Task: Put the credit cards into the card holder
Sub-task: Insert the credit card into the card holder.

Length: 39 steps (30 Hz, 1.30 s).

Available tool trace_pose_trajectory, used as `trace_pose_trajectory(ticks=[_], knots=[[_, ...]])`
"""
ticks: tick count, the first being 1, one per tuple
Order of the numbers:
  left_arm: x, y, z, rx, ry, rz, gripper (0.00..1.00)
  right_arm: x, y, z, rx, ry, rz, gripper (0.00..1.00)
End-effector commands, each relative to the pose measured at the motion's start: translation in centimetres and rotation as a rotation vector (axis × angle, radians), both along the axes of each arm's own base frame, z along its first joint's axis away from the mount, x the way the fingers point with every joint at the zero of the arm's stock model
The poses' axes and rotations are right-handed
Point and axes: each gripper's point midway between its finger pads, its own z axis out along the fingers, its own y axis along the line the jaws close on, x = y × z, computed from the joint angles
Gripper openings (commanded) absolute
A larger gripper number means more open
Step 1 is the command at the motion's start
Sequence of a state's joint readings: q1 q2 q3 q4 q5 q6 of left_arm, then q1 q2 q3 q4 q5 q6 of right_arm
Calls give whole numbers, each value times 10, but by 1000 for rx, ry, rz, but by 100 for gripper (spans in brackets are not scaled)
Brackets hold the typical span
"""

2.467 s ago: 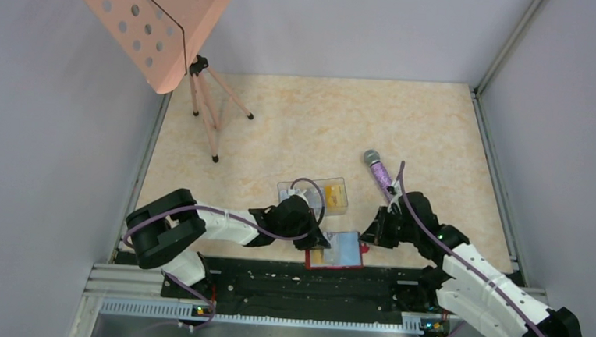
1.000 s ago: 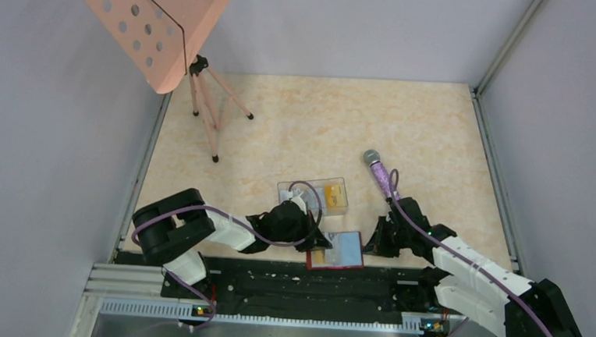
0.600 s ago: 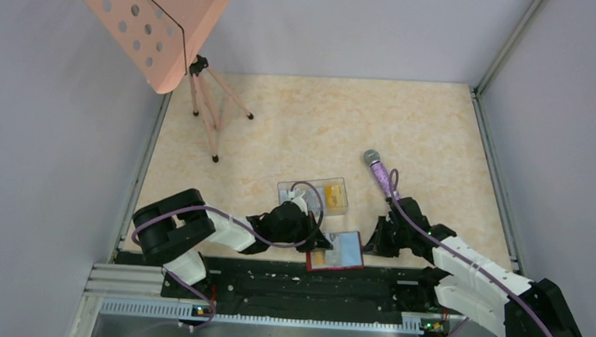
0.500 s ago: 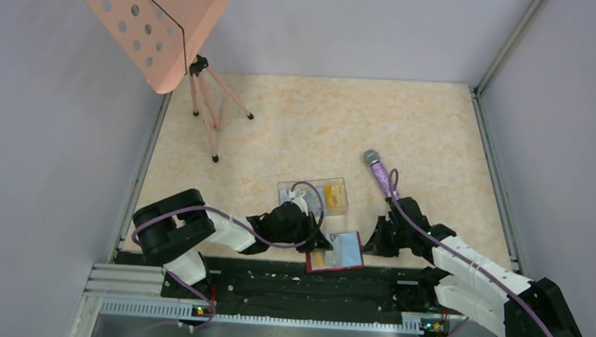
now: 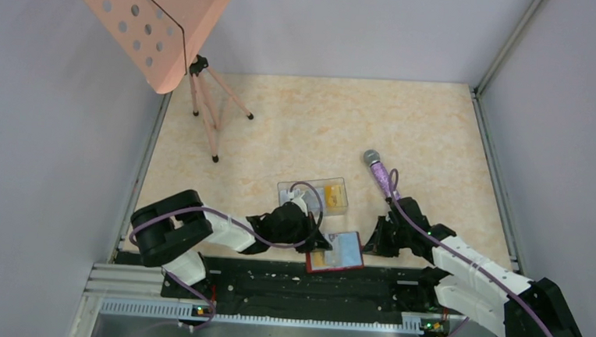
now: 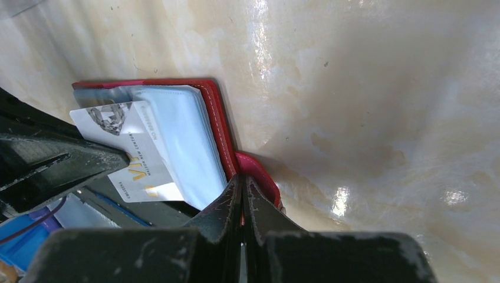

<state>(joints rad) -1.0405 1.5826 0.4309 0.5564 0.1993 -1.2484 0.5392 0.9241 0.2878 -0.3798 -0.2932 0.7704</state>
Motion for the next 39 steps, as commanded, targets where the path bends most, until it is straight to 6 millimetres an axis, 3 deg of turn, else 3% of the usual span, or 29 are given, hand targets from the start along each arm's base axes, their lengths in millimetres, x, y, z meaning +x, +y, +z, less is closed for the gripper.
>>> trace_pose_trajectory(ticks=[1,6,15,23,31,39], knots=[[7,19,-7,72,-3,99,0,-5,-8,-13,-35,13,-16,0],[14,26,-5,84,-16,157,0,-6,-8,-14,-35,17,-15,0],[7,-5,-2,44,-2,80,0,-7,-8,-15,-34,21,-16,0],[0,-11,-3,32,18,79,0,-7,-9,-15,-35,20,-17,0],[-8,-1,-5,64,62,113,0,-7,-8,-15,-33,18,-15,0],[-3,19,-10,140,57,212,0,-8,-9,-15,-33,20,-14,0]])
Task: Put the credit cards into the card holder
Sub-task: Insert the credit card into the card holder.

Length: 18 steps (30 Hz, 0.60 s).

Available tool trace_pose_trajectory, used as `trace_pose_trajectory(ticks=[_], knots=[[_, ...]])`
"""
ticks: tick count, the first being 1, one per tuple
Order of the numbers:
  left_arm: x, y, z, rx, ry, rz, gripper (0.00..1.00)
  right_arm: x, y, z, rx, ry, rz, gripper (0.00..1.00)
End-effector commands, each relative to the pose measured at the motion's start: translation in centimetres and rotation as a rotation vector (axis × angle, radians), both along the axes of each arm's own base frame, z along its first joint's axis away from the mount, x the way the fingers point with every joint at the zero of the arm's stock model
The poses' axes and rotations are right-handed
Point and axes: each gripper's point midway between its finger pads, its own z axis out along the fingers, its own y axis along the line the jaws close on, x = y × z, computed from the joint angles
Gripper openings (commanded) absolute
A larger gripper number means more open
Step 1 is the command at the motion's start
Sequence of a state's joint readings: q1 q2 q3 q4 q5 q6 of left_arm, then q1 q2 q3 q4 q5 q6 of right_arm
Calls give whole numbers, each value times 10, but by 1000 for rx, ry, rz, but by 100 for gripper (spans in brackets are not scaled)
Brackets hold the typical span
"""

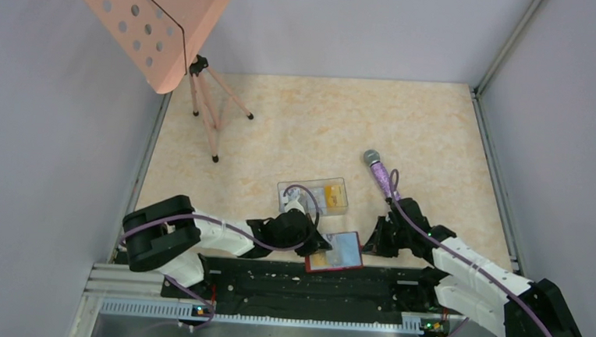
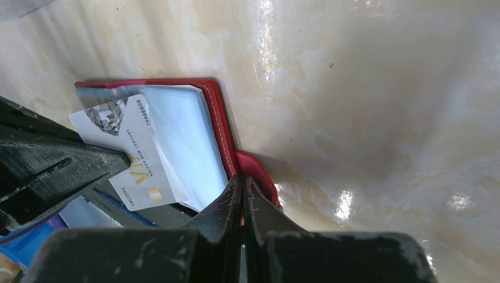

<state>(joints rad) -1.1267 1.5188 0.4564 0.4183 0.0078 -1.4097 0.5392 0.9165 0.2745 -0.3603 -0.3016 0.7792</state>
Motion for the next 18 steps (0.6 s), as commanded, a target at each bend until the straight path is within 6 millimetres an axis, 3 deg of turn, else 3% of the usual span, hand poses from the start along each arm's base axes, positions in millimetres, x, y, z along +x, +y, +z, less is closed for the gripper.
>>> trace_pose_trajectory(ticks=[1,18], knots=[[-2,21,-13,92,15,53,0,-7,-10,-15,-49,22,-9,0],[-20,-19,-2,-32,11,-130,0,-7,-10,-15,-48,24,-8,0]])
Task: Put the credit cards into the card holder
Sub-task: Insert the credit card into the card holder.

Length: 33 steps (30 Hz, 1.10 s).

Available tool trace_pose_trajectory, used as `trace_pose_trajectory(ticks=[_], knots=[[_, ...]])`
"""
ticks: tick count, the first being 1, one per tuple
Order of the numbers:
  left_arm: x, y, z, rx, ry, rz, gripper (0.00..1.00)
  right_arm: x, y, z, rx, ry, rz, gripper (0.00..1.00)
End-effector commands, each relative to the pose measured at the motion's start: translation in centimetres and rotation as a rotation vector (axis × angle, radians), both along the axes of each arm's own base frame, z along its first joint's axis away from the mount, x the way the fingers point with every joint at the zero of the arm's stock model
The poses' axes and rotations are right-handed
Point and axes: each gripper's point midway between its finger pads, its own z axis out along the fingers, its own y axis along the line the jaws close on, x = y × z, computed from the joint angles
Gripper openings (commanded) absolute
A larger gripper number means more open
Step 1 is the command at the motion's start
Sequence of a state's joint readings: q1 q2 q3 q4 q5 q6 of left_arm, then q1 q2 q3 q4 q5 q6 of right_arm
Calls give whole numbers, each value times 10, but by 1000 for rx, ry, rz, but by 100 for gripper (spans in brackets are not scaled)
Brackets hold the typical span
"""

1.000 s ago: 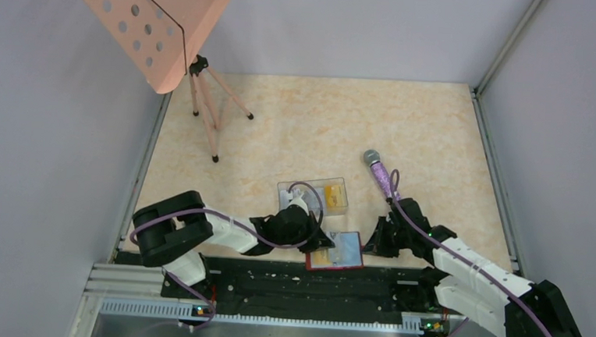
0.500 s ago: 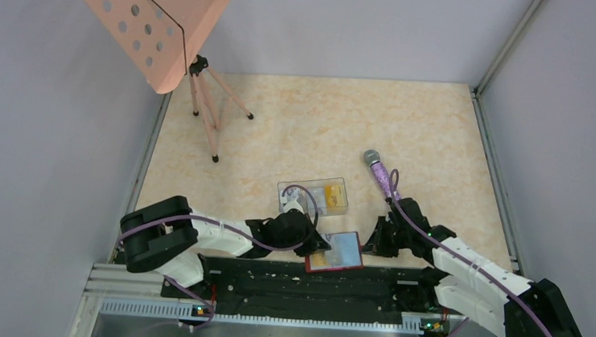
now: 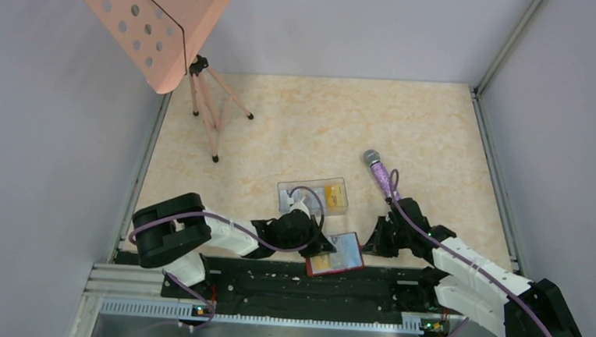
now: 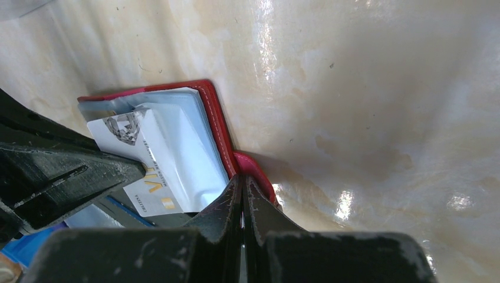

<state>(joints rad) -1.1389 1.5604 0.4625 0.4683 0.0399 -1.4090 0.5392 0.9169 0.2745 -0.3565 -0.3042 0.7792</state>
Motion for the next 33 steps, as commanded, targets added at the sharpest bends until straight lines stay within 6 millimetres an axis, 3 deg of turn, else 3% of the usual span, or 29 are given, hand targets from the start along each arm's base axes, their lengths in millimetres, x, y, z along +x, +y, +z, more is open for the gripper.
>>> trace_pose_trajectory(ticks=[1,6,10,12,14,21,33], knots=[[-14,-10,-1,-10,2,-95,0,-8,-11,-16,-52,26,-8,0],[-14,-2,-12,59,19,-85,3,-9,-11,-16,-51,27,-7,0],[-13,7,-15,197,4,-106,34,-8,-11,-15,-50,25,-8,0],[-10,5,-10,251,-18,-120,45,-8,-10,-15,-49,26,-6,0],[-10,8,-11,307,-24,-133,49,-8,-10,-15,-48,24,-5,0],[-15,10,-17,400,-7,-184,53,-8,-10,-14,-47,24,-3,0],[-21,11,-5,453,1,-262,55,-7,-10,-14,-48,22,-3,0]])
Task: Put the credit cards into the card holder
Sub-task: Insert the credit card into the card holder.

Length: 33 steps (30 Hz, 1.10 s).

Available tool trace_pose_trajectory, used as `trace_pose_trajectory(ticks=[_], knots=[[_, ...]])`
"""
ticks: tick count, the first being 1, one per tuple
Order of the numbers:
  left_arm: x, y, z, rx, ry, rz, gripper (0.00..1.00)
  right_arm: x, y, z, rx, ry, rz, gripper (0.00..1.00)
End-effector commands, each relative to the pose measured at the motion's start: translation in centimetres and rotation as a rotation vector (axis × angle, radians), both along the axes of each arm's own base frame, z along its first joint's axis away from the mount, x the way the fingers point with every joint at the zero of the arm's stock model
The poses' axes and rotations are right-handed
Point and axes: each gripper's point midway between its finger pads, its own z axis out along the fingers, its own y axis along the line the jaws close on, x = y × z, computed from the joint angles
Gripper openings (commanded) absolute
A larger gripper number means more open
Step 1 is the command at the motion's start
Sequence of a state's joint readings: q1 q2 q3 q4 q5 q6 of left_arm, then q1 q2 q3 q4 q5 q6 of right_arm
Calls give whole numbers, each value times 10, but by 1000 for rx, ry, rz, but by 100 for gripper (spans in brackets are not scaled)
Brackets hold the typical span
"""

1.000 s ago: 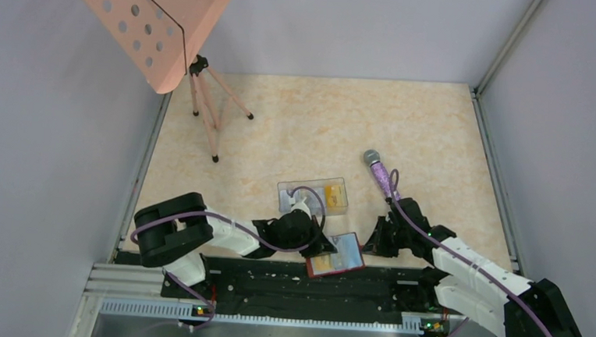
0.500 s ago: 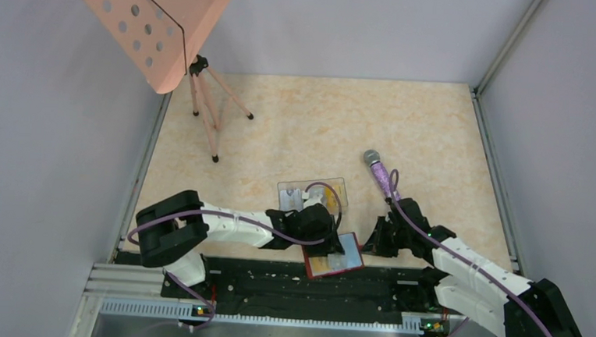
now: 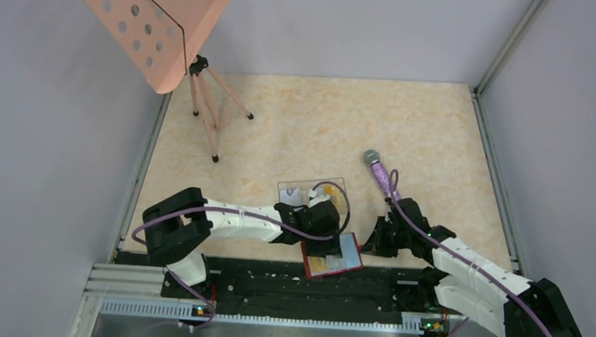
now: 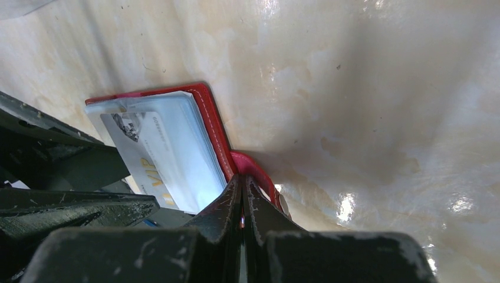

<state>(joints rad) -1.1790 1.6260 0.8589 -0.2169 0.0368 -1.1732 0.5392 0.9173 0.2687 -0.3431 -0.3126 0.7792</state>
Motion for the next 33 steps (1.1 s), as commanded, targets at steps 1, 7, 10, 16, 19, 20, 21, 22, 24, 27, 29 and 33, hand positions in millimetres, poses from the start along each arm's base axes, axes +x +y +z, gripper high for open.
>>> trace_pose_trajectory(ticks=[1,7,10,16,19,20,21,22,24,27,29,33], knots=[[-10,13,-6,79,26,-55,55,-7,-11,-14,-59,26,-8,0],[-15,20,-13,132,47,-80,55,-7,-11,-15,-59,27,-9,0],[-16,20,-14,145,54,-89,55,-7,-11,-14,-58,25,-6,0],[-13,23,-7,199,20,-109,52,-7,-11,-15,-59,25,-5,0],[-13,24,-3,210,4,-110,52,-7,-11,-15,-58,25,-5,0],[-13,24,-1,207,3,-109,52,-7,-11,-15,-59,27,-6,0],[-14,24,1,206,3,-109,52,-7,-11,-14,-58,25,-6,0],[-15,25,1,208,4,-109,52,-7,-11,-15,-58,27,-4,0],[-11,29,0,227,-19,-92,52,-8,-11,-15,-58,27,-5,0],[-12,34,0,249,-21,-92,52,-8,-11,-15,-58,27,-4,0],[-13,35,-4,247,-19,-92,52,-8,-11,-15,-58,27,-3,0],[-14,27,-8,210,-11,-91,49,-8,-12,-16,-60,28,-3,0]])
